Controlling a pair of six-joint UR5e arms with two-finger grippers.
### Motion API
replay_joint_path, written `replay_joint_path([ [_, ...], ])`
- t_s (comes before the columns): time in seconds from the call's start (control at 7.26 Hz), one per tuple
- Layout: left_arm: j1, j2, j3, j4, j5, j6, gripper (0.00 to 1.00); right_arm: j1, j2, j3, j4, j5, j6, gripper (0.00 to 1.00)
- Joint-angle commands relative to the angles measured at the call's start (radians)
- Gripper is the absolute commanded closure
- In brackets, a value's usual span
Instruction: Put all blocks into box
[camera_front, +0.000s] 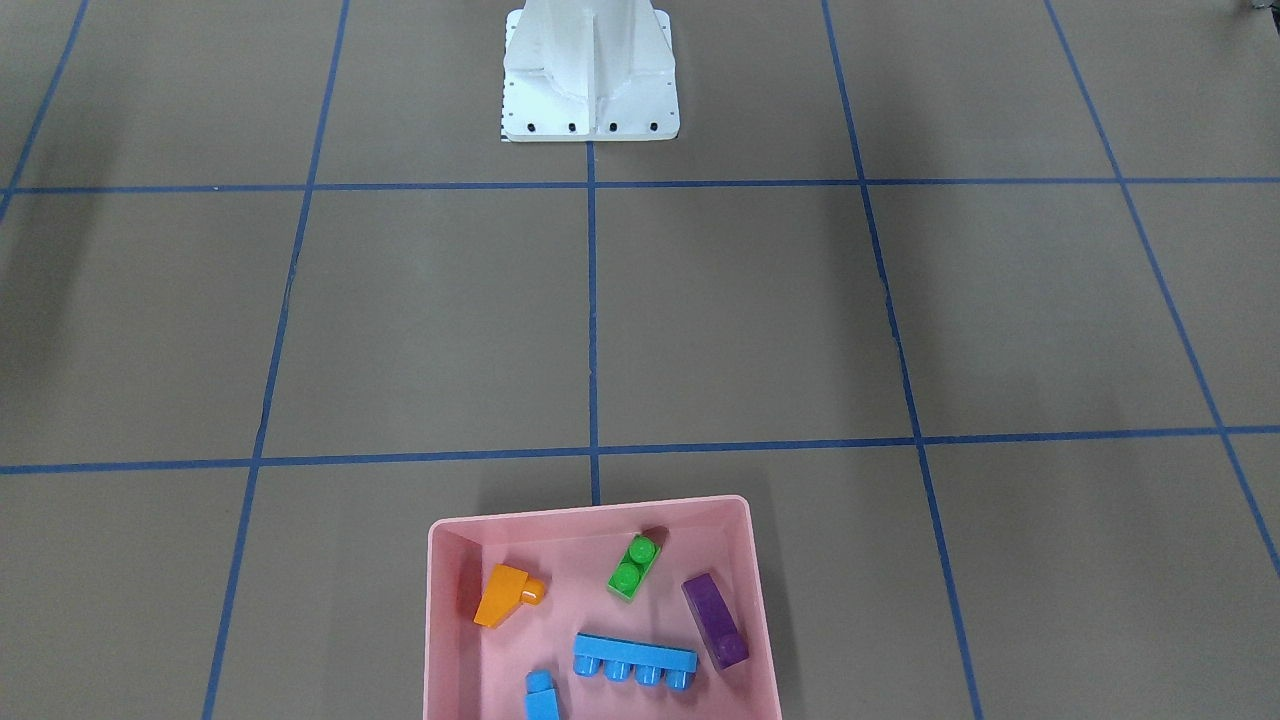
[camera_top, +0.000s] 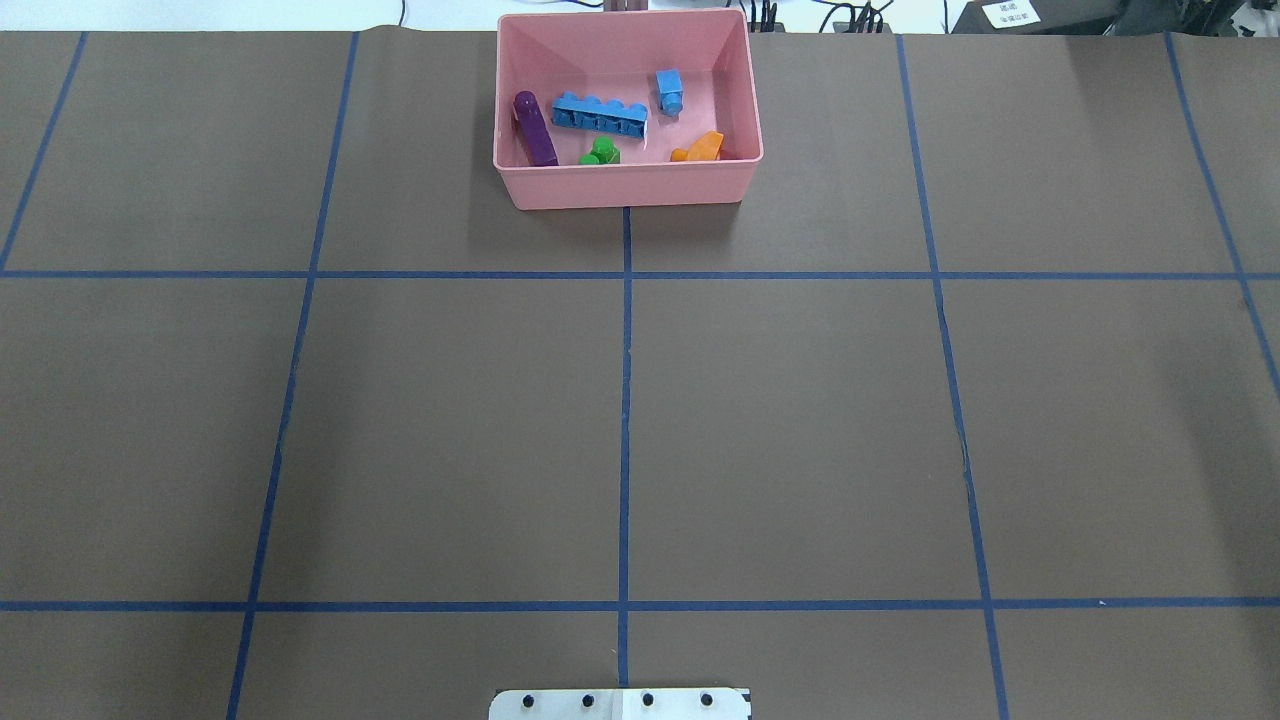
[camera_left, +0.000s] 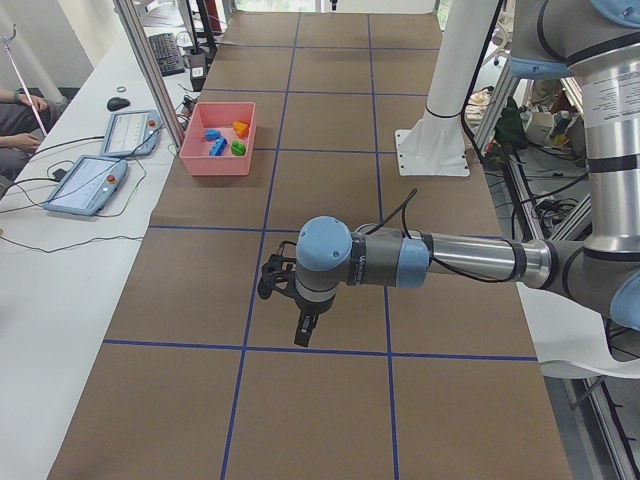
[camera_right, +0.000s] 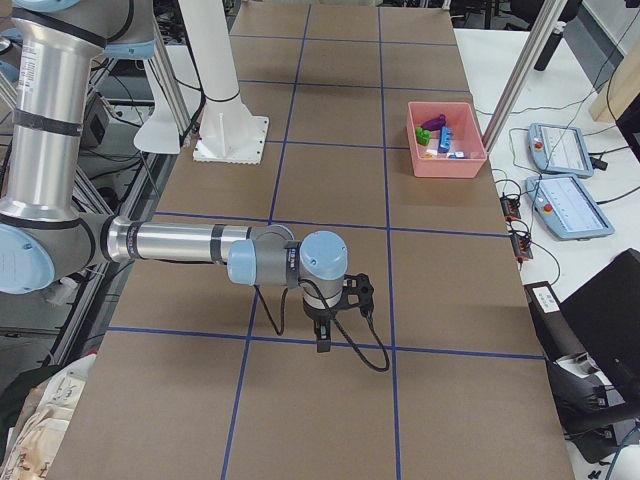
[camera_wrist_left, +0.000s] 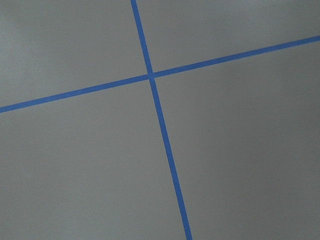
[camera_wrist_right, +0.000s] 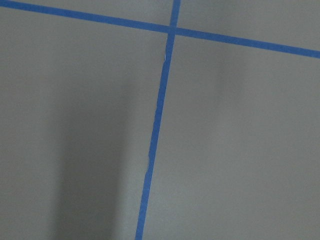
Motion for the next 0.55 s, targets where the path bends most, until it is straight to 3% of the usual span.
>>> replay_joint_path([
  [0.0,-0.001,0.000,-0.007,0.000,0.000,-0.002,0.00,-0.002,0.012,0.006,0.001,0.011,0.047,0.00],
  [0.41,-0.001,-0.001,-0.009,0.000,0.000,-0.002,0.00,-0.002,0.022,0.003,0.001,0.031,0.064,0.00],
])
